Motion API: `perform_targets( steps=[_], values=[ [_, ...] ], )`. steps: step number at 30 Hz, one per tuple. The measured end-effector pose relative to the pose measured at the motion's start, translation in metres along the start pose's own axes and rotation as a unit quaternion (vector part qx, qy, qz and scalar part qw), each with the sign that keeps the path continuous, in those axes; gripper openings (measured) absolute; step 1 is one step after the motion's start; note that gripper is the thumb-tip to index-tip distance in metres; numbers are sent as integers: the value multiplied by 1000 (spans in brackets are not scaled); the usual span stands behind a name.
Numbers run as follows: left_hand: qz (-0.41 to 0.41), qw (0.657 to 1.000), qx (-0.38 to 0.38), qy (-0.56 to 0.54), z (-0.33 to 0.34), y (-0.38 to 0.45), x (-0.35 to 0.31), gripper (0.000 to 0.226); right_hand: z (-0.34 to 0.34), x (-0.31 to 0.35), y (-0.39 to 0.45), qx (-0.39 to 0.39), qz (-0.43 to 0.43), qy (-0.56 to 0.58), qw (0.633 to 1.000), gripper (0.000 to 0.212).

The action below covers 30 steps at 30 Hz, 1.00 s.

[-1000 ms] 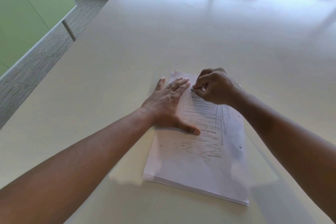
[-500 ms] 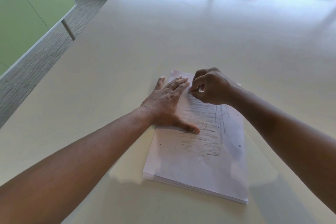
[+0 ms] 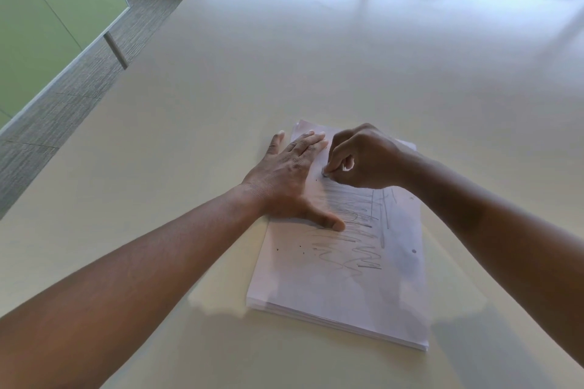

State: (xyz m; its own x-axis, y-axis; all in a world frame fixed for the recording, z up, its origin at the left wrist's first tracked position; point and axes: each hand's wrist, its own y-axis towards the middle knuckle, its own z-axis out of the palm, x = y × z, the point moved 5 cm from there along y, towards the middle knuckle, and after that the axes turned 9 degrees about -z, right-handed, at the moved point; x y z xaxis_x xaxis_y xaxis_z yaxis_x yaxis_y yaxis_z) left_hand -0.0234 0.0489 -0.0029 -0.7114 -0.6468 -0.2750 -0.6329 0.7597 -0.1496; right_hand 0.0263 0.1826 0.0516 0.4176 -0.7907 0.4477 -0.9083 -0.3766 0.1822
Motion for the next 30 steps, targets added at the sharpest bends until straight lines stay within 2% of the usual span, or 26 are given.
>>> perform_targets(
  steps=[5, 7, 11, 17, 24, 30],
  values=[
    [2, 1000, -4, 0, -2, -2, -1, 163, -8, -11, 4, -83, 38, -24, 996, 8],
    [1, 1000, -3, 0, -2, -2, 0, 163, -4, -5, 3, -69, 21, -22, 997, 7],
    [-2, 1000, 3, 2, -1, -2, 0, 163, 1, 1, -3, 7, 0, -2, 1000, 8],
    [-1, 1000, 2, -2, -3, -3, -1, 163, -11, -19, 1, -91, 64, -36, 993, 6],
    [-4, 1000, 6, -1, -2, -2, -1, 165, -2, -1, -8, -18, 22, -14, 999, 8],
    [-1, 1000, 5, -1, -3, -3, -1, 165, -10, -19, 3, -92, 74, -36, 992, 8]
  ],
)
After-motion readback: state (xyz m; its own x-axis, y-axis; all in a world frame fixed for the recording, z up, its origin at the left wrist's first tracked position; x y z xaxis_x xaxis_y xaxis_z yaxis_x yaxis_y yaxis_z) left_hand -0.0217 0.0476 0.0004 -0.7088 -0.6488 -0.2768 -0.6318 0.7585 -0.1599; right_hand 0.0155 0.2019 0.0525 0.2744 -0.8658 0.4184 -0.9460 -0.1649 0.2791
